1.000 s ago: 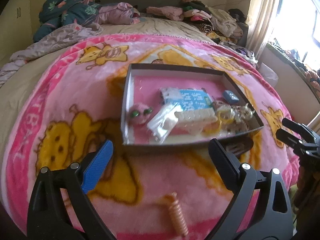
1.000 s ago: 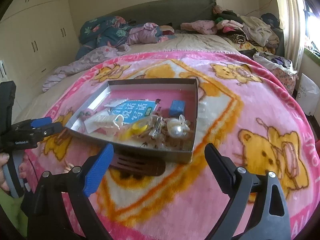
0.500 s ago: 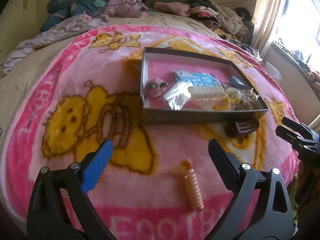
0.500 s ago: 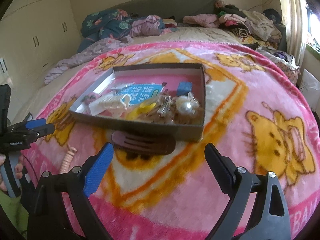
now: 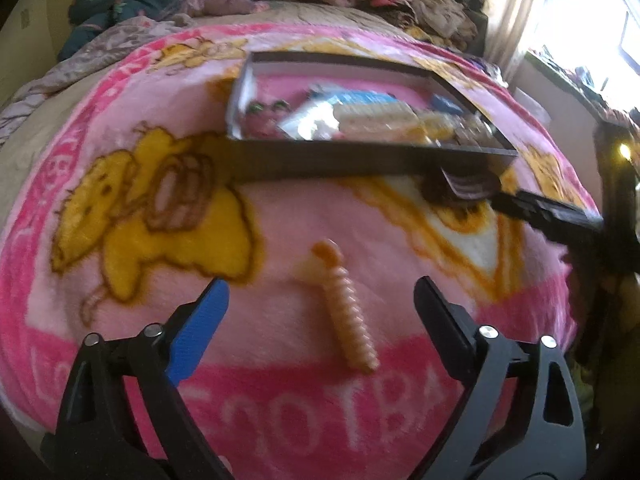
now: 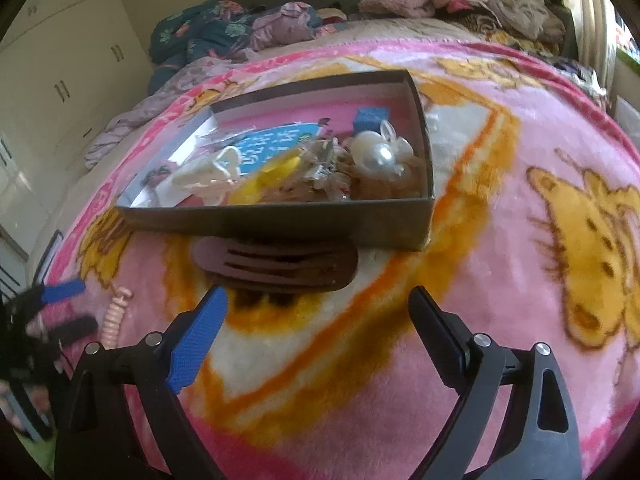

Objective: Organize jewelry
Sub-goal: 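Withdraw both tools from the tray back over the blanket, then grasp the peach coiled hair tie with the left tool while the right tool grasps the brown claw clip, then carry the coiled tie and brown claw clip into the tray and open both tools, then withdraw both tools from the tray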

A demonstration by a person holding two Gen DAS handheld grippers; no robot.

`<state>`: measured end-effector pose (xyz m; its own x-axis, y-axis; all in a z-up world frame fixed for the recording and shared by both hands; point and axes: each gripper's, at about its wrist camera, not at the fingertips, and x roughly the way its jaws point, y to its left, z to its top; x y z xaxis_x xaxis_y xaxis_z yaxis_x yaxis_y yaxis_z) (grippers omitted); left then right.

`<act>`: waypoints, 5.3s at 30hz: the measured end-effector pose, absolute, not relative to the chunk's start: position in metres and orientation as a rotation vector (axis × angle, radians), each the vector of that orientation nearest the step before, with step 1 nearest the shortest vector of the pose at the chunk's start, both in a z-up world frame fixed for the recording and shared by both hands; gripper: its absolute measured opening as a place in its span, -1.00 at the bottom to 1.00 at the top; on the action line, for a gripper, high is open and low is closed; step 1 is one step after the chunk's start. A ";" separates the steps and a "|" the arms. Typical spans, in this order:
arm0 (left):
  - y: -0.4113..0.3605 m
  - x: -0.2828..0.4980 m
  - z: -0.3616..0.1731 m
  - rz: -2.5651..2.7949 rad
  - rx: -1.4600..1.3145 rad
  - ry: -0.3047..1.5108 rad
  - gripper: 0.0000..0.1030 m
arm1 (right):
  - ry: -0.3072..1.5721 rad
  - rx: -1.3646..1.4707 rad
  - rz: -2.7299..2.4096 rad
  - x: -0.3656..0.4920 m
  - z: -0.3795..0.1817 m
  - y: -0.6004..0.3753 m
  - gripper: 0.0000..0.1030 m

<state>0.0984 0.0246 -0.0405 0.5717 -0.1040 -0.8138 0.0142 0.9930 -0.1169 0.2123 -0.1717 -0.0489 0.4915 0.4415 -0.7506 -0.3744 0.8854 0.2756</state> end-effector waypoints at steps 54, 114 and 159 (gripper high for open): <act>0.011 0.182 0.021 -0.069 -0.042 0.846 -0.79 | 0.714 0.294 0.626 0.259 0.048 -0.194 -0.89; 0.043 0.280 -0.033 -0.070 -0.154 0.958 -0.79 | 0.947 0.337 0.528 0.302 -0.024 -0.157 -0.59; 0.014 0.116 0.030 -0.090 -0.168 0.798 0.77 | 0.684 0.042 0.514 0.154 0.050 -0.186 0.90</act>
